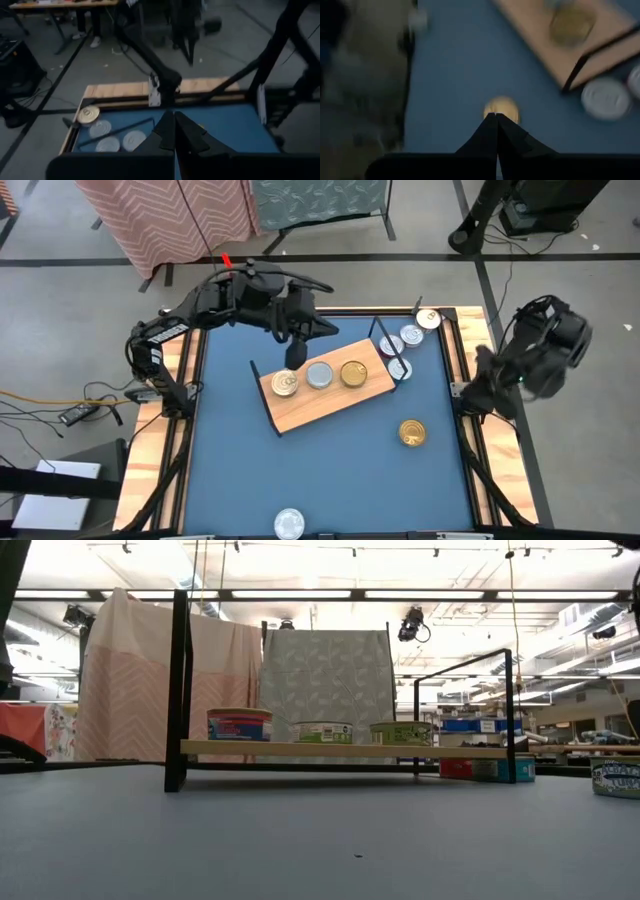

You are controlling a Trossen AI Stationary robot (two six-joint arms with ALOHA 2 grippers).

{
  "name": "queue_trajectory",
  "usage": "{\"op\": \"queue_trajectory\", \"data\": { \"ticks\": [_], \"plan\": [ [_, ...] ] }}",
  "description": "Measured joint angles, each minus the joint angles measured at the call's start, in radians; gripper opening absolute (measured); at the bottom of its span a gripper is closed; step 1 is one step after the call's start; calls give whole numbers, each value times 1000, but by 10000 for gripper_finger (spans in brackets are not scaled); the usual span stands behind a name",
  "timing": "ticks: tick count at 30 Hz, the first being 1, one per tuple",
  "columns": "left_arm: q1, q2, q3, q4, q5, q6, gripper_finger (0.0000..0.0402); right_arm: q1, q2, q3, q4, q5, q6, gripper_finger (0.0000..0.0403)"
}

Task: Stack canned seafood by type on shelf
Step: Put the yellow tuna can on the shelf

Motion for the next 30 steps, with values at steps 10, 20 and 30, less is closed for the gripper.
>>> {"op": "queue_trajectory", "data": {
  "ticks": [10,20,30],
  "plan": [
    [0,0,0,92,60,-51,5,-61,12,-214,111,-132,-142,8],
    [0,-1,0,105,60,-60,5,-244,-40,-226,1047,11,-879,7],
    [-20,-1,0,105,60,-80,5,-487,-146,-264,1518,-207,-1370,7]
  ]
}}
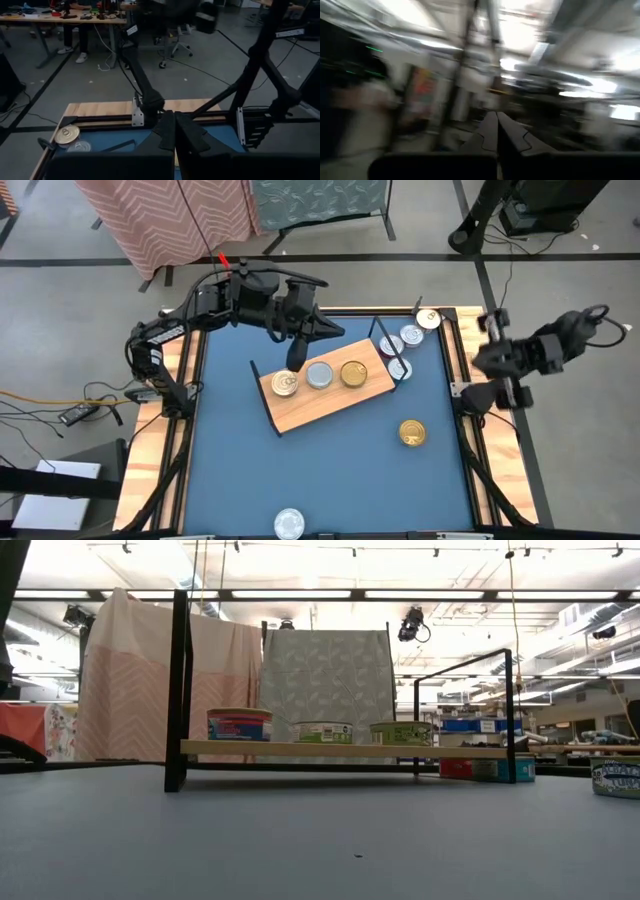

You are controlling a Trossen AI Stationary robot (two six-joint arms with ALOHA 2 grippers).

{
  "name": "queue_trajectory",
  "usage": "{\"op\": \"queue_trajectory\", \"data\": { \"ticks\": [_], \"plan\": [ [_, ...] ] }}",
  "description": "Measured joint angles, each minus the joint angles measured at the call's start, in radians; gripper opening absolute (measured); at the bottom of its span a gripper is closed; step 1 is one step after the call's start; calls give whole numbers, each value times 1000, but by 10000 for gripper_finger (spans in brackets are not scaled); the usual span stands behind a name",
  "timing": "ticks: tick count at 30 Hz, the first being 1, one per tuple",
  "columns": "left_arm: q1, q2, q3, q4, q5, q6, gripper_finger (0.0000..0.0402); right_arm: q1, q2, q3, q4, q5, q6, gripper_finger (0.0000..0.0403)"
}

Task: Stack canned seafood by type on shelf
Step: Put the yellow tuna can on the shelf

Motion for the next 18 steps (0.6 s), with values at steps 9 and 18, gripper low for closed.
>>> {"op": "queue_trajectory", "data": {
  "ticks": [9,18],
  "plan": [
    [-45,0,-2,-5,0,1,6,-202,-102,0,-210,268,-37,7],
    [-74,0,-2,-5,-2,2,6,-258,-277,0,-671,300,316,7]
  ]
}}
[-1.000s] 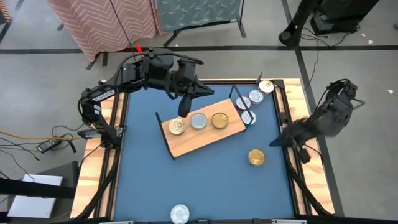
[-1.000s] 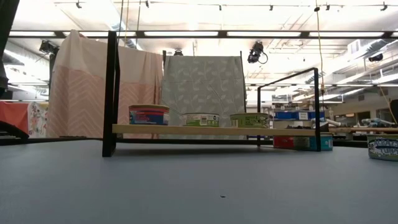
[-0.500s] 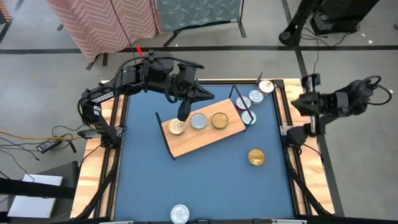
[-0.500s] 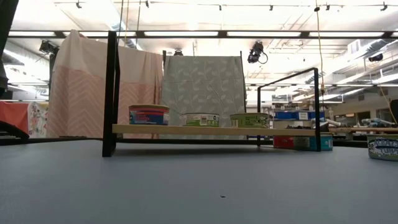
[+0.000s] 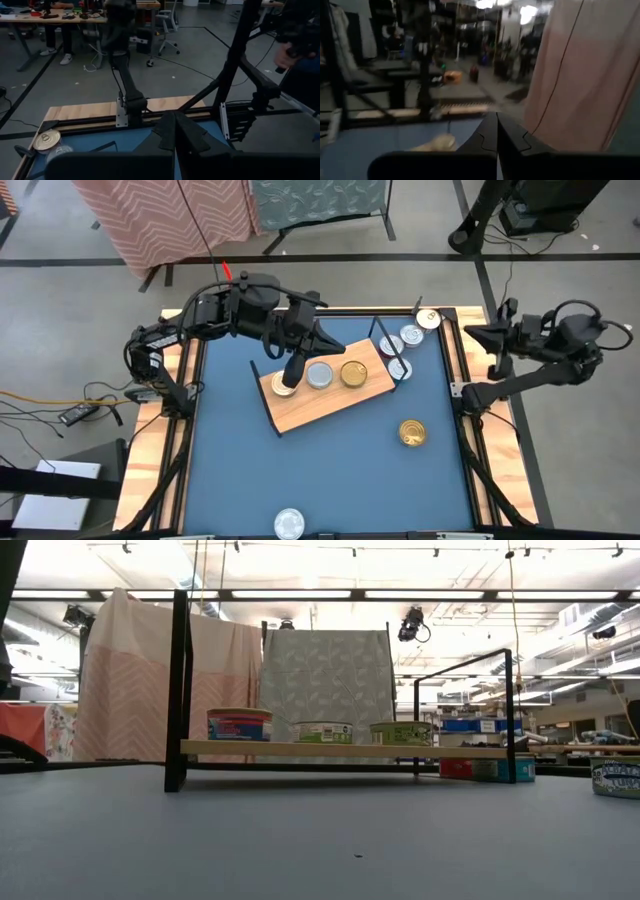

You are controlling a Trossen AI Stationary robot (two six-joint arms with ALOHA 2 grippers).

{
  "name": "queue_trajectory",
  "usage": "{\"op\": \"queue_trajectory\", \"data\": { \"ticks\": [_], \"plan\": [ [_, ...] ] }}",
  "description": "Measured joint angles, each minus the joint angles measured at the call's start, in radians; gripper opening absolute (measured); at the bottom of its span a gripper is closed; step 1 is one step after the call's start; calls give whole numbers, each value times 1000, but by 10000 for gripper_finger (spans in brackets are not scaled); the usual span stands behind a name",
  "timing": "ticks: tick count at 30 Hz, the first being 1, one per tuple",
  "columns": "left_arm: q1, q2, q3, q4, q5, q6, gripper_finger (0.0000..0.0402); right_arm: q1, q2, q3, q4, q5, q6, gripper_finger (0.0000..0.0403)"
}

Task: Stack canned seafood by type on shelf
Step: Put the yellow tuna can on the shelf

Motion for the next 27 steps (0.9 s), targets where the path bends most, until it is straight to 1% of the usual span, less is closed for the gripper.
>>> {"op": "queue_trajectory", "data": {
  "ticks": [3,7,11,14,17,23,27],
  "plan": [
    [-4,0,0,2,-2,0,6,13,-62,-25,-103,-33,138,7],
    [-4,0,0,6,-2,0,6,37,-130,-119,-146,-79,285,7],
    [-4,0,-1,6,-2,0,6,54,-139,-223,-228,-88,400,7],
    [-4,0,-1,6,-2,0,6,64,-127,-307,-271,-167,467,7],
    [-4,0,-1,6,-2,0,6,66,-118,-358,-265,-240,491,7],
    [-4,0,-1,5,-2,-1,6,66,-105,-351,-126,-269,483,7],
    [-4,0,-1,5,-2,-1,6,66,-58,-352,-54,-266,539,7]
  ]
}}
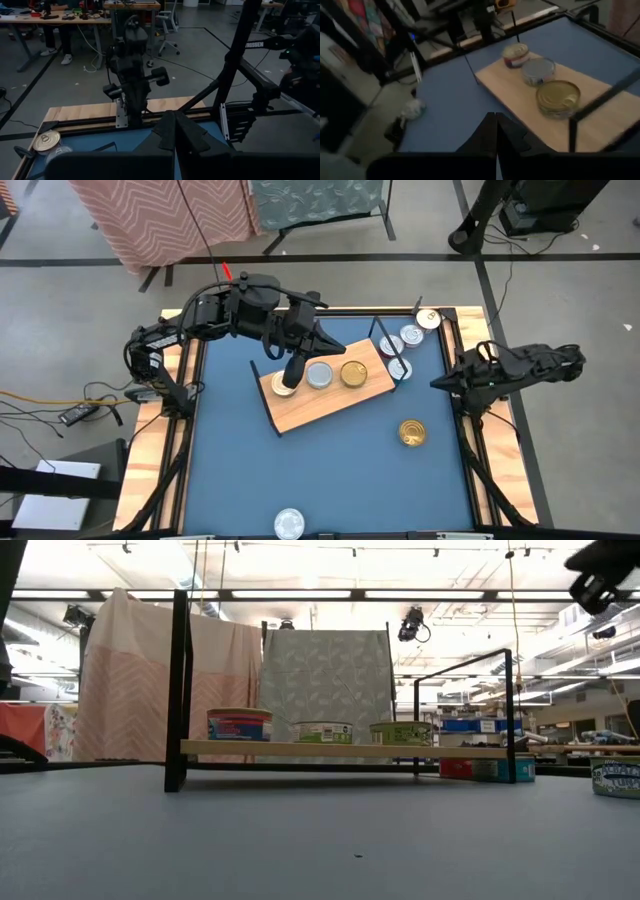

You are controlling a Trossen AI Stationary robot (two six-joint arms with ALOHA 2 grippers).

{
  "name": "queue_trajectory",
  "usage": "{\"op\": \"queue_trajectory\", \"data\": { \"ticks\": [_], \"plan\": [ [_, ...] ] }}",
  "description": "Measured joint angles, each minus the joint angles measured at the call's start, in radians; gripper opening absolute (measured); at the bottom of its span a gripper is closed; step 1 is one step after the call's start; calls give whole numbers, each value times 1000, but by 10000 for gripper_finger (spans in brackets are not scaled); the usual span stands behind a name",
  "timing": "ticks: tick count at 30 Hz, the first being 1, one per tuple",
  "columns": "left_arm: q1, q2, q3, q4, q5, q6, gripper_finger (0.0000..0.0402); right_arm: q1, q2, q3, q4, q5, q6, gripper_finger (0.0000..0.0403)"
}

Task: Stack canned seafood by type on shelf
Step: Put the yellow tuna can on the shelf

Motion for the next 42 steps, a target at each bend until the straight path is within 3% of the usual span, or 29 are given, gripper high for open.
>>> {"op": "queue_trajectory", "data": {
  "ticks": [3,8,11,15,20,23,26,35,42],
  "plan": [
    [0,0,0,0,-1,6,6,0,58,0,212,18,-21,7],
    [0,0,0,0,-11,8,6,-25,164,19,820,9,-398,7],
    [0,0,0,0,-11,8,6,-75,224,124,895,76,-592,7],
    [0,0,0,0,-10,7,6,-149,342,347,737,-3,-734,7],
    [0,0,0,0,-10,7,6,-258,584,696,314,-74,-809,7],
    [0,0,0,0,-10,7,6,-361,735,876,76,-80,-864,7],
    [0,0,0,0,-10,7,6,-504,864,997,-107,-163,-898,7],
    [0,0,0,-9,-7,30,6,-1040,1038,1034,-367,-550,-897,7],
    [0,0,0,-68,-6,117,6,-1345,1049,907,-356,-768,-856,7]
  ]
}}
